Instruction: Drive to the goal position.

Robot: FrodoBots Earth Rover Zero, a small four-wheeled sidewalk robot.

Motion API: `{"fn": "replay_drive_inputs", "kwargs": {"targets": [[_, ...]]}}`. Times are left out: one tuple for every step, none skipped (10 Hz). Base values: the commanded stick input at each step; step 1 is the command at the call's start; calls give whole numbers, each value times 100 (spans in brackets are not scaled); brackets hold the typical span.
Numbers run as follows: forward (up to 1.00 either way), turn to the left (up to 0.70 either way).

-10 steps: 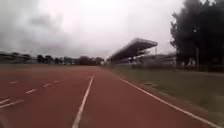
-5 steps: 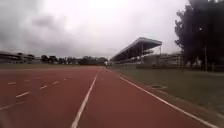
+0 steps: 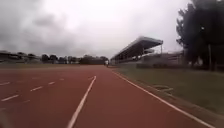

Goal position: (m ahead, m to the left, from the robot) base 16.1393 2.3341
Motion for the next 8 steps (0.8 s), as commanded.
{"fn": "replay_drive_inputs", "kwargs": {"targets": [[70,-3],[70,0],[70,0],[70,0],[70,0],[70,0],[70,0],[70,0]]}}
